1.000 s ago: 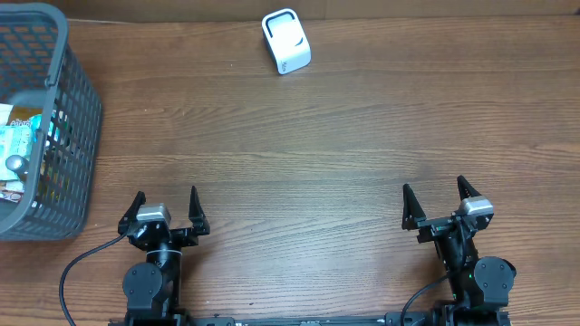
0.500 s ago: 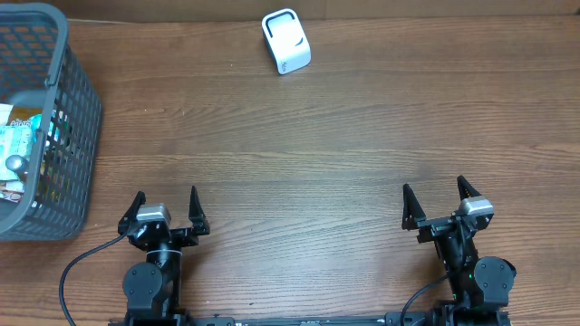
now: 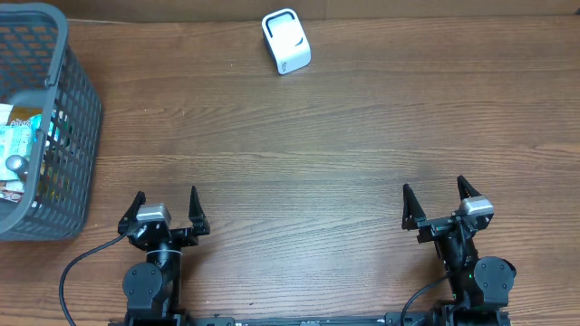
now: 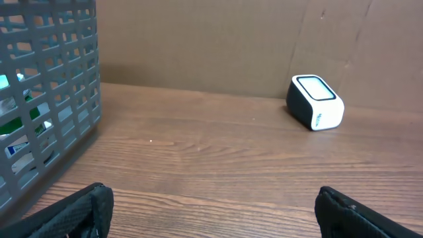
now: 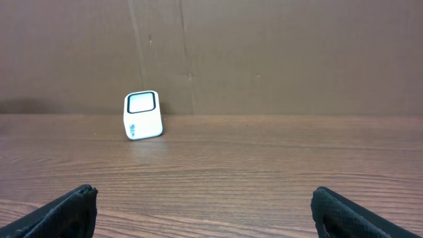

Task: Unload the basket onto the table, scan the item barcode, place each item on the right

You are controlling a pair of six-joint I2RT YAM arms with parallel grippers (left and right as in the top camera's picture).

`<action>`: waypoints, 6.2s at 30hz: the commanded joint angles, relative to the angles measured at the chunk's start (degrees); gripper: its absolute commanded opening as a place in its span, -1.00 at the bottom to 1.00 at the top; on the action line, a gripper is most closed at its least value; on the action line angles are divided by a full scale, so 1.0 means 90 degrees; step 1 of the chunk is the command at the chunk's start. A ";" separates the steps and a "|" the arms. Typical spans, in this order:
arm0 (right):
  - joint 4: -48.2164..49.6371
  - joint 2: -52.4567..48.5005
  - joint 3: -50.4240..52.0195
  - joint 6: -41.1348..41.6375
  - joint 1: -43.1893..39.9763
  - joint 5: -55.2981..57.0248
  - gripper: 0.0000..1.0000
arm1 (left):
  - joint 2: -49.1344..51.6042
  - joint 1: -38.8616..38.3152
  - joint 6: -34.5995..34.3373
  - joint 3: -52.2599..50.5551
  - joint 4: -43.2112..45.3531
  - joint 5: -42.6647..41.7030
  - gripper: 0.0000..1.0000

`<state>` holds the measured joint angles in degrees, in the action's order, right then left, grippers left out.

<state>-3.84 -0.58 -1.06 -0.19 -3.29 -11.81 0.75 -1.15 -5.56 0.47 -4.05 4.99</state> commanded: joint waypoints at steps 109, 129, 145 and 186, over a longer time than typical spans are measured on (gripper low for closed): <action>0.0029 0.0046 0.0068 0.0024 -0.0019 -0.0034 1.00 | 0.6781 -0.0039 0.0731 1.1035 -0.7208 -0.3563 0.99; 0.0029 0.0046 0.0068 0.0024 -0.0019 -0.0032 1.00 | 0.8697 -0.0041 -0.0476 1.1047 -0.8510 -0.4238 0.87; 0.0029 0.0046 0.0068 0.0024 -0.0019 -0.0032 1.00 | 0.8714 -0.0029 -0.0483 1.1045 -0.7373 -0.1632 0.21; 0.0029 0.0046 0.0068 0.0024 -0.0019 -0.0032 1.00 | 1.1681 0.5017 0.0107 1.1523 -0.7410 -0.0583 1.00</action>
<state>-3.92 -0.58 -1.06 -0.16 -3.29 -11.84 103.68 43.77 -6.61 103.22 -70.57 0.62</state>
